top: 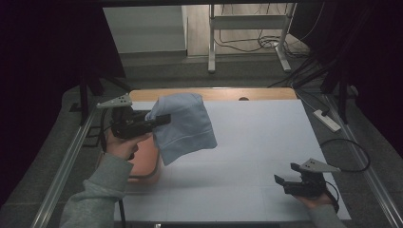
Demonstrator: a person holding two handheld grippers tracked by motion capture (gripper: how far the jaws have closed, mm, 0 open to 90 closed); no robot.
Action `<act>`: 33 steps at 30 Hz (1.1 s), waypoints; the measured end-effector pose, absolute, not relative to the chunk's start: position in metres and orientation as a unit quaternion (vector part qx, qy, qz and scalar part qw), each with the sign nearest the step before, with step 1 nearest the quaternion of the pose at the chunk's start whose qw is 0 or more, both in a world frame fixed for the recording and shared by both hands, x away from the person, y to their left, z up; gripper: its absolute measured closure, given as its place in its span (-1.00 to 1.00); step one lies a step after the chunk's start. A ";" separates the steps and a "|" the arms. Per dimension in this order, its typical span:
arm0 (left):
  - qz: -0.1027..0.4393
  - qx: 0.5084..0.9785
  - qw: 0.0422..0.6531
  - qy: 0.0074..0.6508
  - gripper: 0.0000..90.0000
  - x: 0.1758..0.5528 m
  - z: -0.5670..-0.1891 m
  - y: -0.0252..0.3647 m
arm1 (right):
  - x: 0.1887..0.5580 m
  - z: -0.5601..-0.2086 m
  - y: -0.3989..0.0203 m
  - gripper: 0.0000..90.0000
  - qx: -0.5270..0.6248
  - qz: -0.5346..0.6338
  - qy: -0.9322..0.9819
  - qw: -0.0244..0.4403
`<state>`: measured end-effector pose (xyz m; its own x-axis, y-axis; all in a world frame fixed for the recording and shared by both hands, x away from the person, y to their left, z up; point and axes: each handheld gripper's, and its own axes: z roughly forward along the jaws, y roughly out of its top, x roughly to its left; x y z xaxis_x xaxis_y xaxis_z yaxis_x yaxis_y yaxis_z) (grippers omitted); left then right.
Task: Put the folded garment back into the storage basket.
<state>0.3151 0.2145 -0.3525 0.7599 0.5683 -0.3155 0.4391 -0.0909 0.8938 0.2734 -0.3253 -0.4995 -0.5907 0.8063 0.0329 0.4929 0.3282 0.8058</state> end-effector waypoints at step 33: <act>0.083 0.717 0.579 0.380 0.41 0.296 -0.354 0.266 | 0.274 -0.501 -0.324 -0.60 0.413 0.406 0.793 0.191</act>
